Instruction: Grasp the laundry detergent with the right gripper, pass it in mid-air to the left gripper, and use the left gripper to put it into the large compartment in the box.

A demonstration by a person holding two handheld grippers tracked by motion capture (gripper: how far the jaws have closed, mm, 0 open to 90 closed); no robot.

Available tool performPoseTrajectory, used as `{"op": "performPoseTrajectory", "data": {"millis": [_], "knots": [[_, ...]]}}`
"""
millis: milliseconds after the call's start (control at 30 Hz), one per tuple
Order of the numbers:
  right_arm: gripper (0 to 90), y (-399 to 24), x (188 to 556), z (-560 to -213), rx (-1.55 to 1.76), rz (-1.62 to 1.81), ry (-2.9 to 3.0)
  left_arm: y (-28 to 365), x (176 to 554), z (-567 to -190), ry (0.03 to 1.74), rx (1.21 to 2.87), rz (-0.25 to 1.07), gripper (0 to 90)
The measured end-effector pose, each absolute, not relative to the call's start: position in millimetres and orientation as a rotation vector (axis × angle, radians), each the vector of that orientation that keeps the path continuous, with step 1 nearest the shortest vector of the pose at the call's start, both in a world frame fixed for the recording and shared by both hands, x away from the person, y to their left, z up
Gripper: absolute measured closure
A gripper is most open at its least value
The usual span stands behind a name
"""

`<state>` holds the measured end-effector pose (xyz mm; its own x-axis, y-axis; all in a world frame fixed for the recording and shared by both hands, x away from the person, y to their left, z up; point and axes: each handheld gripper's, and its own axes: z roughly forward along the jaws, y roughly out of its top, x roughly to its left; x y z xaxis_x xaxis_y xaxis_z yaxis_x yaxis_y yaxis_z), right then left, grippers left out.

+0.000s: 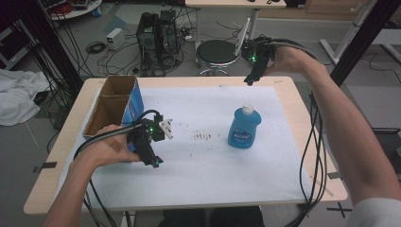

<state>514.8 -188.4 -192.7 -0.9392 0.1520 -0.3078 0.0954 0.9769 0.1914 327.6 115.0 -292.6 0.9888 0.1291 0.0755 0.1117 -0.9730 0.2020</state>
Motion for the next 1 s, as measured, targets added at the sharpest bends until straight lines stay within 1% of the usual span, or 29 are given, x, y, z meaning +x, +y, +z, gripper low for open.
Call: {"op": "performPoseTrajectory", "data": {"millis": [267, 433, 567, 600, 633, 667, 1000], "knots": [[13.6, -192, 514, -189, 0.190, 0.263, 2.800, 111, 328, -292, 0.170, 2.938, 0.123, 26.0], [13.7, -194, 511, -186, 0.195, 0.282, 2.809, 111, 327, -293, 0.195, 2.921, 0.120, 26.0], [13.6, -196, 508, -185, 0.198, 0.291, 2.818, 111, 329, -295, 0.170, 2.936, 0.115, 26.0], [13.6, -196, 506, -185, 0.205, 0.292, 2.823, 111, 329, -296, 0.180, 2.928, 0.115, 26.0], [13.7, -196, 505, -185, 0.209, 0.289, 2.827, 111, 331, -294, 0.143, 2.954, 0.123, 26.0], [13.6, -197, 504, -185, 0.215, 0.300, 2.829, 111, 329, -297, 0.186, 2.923, 0.118, 26.0], [13.6, -211, 484, -184, 0.250, 0.389, 2.864, 112, 329, -298, 0.184, 2.922, 0.118, 26.0]]}}
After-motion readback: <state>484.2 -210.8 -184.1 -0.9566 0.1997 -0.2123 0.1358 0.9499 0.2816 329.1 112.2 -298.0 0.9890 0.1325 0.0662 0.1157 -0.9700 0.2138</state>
